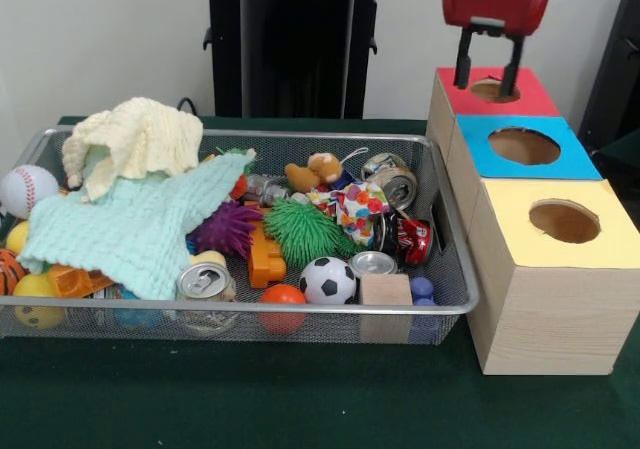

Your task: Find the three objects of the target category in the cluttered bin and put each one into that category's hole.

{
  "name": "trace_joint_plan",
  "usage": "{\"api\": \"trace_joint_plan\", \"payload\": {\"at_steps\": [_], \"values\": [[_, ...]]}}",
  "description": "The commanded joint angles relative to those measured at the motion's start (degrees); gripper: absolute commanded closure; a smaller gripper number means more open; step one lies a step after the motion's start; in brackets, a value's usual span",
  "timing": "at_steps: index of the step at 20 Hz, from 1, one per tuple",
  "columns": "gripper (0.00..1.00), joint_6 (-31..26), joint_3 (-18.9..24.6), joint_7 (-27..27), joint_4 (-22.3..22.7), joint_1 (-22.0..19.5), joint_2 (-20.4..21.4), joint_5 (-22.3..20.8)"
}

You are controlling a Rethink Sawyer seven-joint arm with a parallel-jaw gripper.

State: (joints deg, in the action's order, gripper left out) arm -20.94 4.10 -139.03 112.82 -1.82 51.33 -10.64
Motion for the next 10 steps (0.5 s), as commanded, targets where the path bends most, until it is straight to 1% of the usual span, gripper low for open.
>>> {"api": "trace_joint_plan", "payload": {"at_steps": [1, 2, 4, 6, 8, 10], "values": [[1.00, -0.44, 6.42, 9.28, -3.54, -3.93, -0.04, -5.71], [1.00, -0.76, 6.22, 9.56, -3.88, -3.92, -0.09, -6.04], [1.00, -5.49, 6.30, 10.88, -5.90, -3.97, 0.62, -6.91], [1.00, -6.41, 9.41, 13.27, -5.83, -7.06, 1.12, -6.53], [1.00, -8.19, 12.48, 16.72, -6.69, -10.06, 1.50, -6.84], [1.00, -9.17, 14.39, 17.76, -6.83, -11.76, 2.12, -7.12]]}}
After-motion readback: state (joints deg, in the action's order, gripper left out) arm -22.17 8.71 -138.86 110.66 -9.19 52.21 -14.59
